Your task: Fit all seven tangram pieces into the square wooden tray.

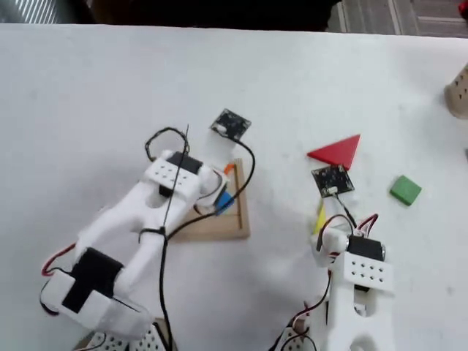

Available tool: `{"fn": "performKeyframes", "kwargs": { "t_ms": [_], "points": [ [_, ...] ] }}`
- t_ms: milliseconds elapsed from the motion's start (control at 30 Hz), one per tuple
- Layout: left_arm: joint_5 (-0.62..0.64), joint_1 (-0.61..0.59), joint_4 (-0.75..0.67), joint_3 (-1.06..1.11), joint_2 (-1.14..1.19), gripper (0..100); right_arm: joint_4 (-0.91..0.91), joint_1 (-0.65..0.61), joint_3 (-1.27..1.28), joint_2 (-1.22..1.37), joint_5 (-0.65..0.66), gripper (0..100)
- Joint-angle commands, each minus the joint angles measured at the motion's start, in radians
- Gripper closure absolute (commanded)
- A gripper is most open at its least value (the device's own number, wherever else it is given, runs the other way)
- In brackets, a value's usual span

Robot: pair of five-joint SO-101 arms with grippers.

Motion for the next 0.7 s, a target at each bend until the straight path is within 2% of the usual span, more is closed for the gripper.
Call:
{"fn": "performKeyframes", "kwargs": {
  "t_ms": [0,167,267,400,667],
  "points": [
    [-0.006,0.061,-0.097,-0.028,-0.091,98,-0.031,-0.013,-0.005,-0.022,0.014,97.8],
    [0.097,0.143,-0.203,-0.028,-0.019,98,-0.031,-0.013,-0.005,-0.022,0.014,97.8],
    [0.104,0.148,-0.255,-0.049,0.101,98,-0.03,-0.013,-0.003,-0.022,0.014,97.8],
    [0.107,0.113,-0.133,-0.166,0.177,98,-0.031,-0.013,0.002,-0.022,0.014,97.8],
    [0.103,0.108,0.011,-0.167,0.182,98,-0.031,-0.013,0.003,-0.022,0.014,97.8]
  ]
}}
